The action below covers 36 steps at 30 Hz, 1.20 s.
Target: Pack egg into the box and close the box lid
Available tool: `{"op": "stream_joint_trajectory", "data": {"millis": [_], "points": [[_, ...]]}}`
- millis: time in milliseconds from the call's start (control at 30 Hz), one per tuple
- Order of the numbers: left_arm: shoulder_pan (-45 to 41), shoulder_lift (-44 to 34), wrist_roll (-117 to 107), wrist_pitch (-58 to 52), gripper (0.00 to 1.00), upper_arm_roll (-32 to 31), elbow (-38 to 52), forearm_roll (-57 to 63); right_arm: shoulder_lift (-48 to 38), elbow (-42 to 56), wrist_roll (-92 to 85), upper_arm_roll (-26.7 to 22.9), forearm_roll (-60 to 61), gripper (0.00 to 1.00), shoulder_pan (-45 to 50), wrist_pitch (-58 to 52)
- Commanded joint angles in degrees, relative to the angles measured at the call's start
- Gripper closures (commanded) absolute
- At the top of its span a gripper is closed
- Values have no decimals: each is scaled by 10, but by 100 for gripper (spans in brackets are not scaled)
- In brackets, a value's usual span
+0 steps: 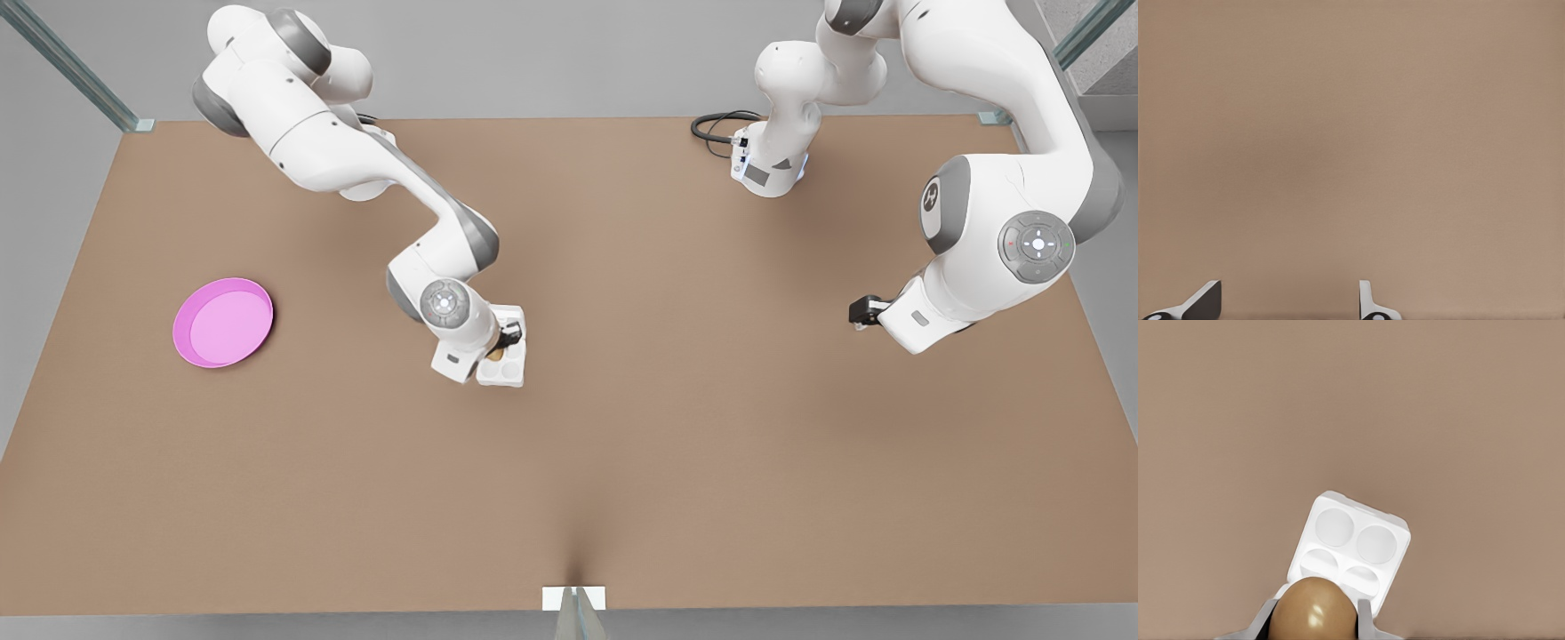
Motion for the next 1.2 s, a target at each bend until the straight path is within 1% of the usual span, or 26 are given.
{"op": "stream_joint_trajectory", "data": {"millis": [0,133,333,400,433,467,567,633,667,700,733,767,800,833,867,900,933,1000,1033,1067,1167], "points": [[-1,4,0,-1,0,0,0,0,0,-12,286,0,-8,61,2,28],[0,7,0,-2,0,0,0,0,3,-24,287,0,-17,61,5,42],[0,18,0,4,0,0,0,0,35,-24,291,-7,-45,60,-2,49],[0,18,0,4,0,0,0,0,39,-24,291,-9,-46,57,-2,49],[0,18,0,4,0,0,0,0,39,-24,291,-9,-46,46,-2,49],[0,18,0,3,0,0,0,0,39,-24,287,-10,-56,0,-3,48],[0,18,0,1,0,0,0,0,39,-20,287,-9,-56,0,-2,42],[0,18,0,1,0,0,0,0,31,28,285,-9,-57,0,4,39],[0,18,0,1,0,-1,0,0,29,67,278,-2,-57,0,6,17],[0,18,0,1,0,0,0,0,-5,154,203,-2,-57,0,4,-107],[0,20,0,1,0,-1,0,0,-60,201,114,-11,-55,0,-11,-224],[-2,32,0,-14,0,-5,-1,0,-124,200,11,-96,-45,0,-11,-270],[-47,62,-12,-71,0,-8,-2,2,-184,185,-159,-246,23,0,-13,-322],[-105,73,-94,-117,3,-8,-45,26,-207,172,-247,-274,52,0,-43,-328],[-200,86,-174,-164,59,-8,-58,24,-205,183,-249,-274,55,0,-54,-330],[-293,89,-295,-176,79,-9,-58,-29,-201,187,-249,-273,55,0,-58,-334],[-366,113,-419,-158,79,-9,-45,-102,-200,181,-238,-270,53,0,-49,-341],[-426,138,-580,-66,79,-9,-38,-197,-183,185,-243,-270,55,0,-51,-355],[-446,140,-625,-21,79,-10,-38,-225,-173,187,-204,-271,59,0,-50,-349],[-457,147,-629,-13,79,-10,-38,-247,-170,187,-204,-273,77,0,-67,-349],[-497,187,-695,170,79,-11,-38,-286,-165,186,-202,-275,92,0,-117,-347]]}}
